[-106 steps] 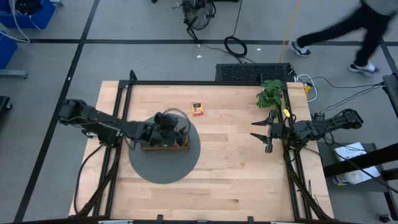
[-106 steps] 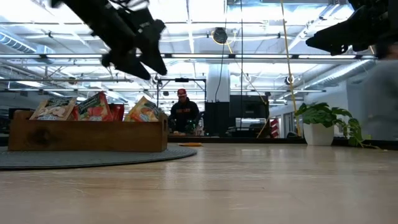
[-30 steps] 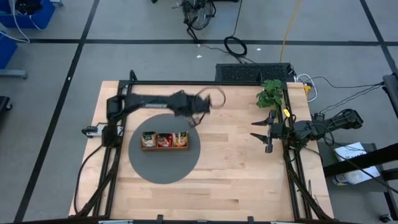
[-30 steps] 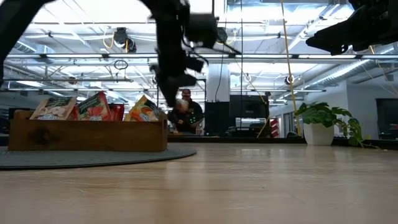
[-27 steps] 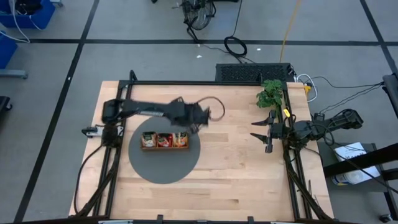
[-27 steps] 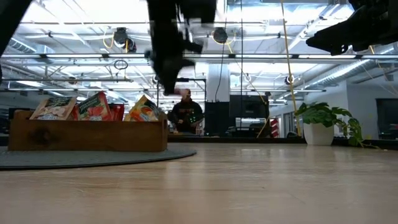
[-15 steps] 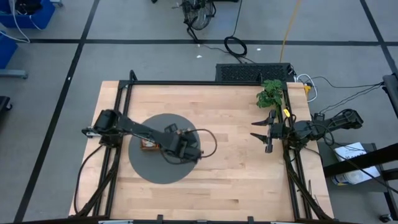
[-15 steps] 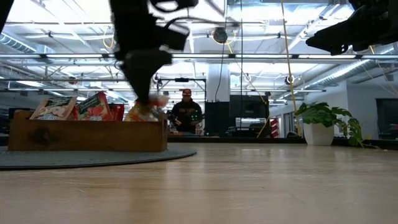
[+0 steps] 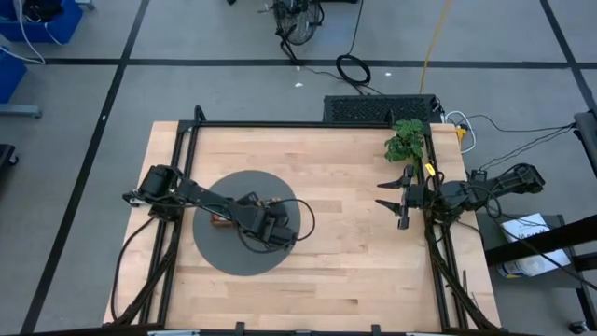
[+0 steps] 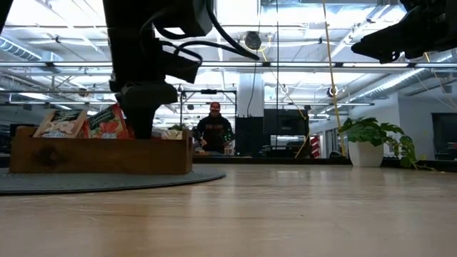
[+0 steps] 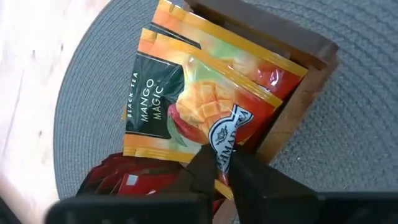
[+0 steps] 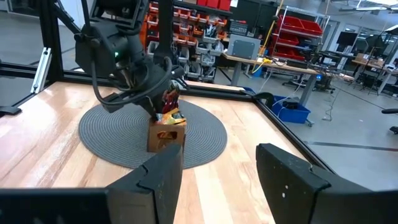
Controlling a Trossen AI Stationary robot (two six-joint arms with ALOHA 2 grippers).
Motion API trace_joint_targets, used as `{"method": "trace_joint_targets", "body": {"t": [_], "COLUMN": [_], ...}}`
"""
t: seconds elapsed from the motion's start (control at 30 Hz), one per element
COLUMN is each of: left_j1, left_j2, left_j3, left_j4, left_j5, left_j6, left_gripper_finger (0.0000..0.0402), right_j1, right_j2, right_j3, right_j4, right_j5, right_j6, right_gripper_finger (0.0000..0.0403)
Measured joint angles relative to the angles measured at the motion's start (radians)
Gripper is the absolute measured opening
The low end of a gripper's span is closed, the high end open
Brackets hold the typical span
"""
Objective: Pick & Place Tea
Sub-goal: Put the yellow tea bag into the right section of the wooden organizer
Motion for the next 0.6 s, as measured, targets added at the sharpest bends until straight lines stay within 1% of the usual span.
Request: {"method": "trace_joint_targets", "body": {"t": [0.17,0.3,0.47,0.6], "left_j1": [0.003,0.003,0.003,-0.003], "left_j2": [0.0,0.0,0.002,0.004], "left_j3": [0.0,0.0,0.019,0.048], "left_j4": [0.005,0.008,0.011,0.016], "left_j5": [-0.011,-0.014,-0.015,-0.006], "left_j6": [-0.004,-0.01,-0.013,0.008], "left_gripper_finger": [0.0102,0.0144,0.0184,0.0205], "right_j1": [0.0,0.0,0.0,0.0], "right_j2": [0.0,0.0,0.0,0.0], "right_j3": [0.0,0.0,0.0,0.0], "right_j4": [0.0,0.0,0.0,0.0], "right_j5": [0.0,0.0,0.0,0.0], "right_j6": [0.0,0.0,0.0,0.0], "right_gripper_finger": [0.0187,0.0187,0.0187,0.0187]}}
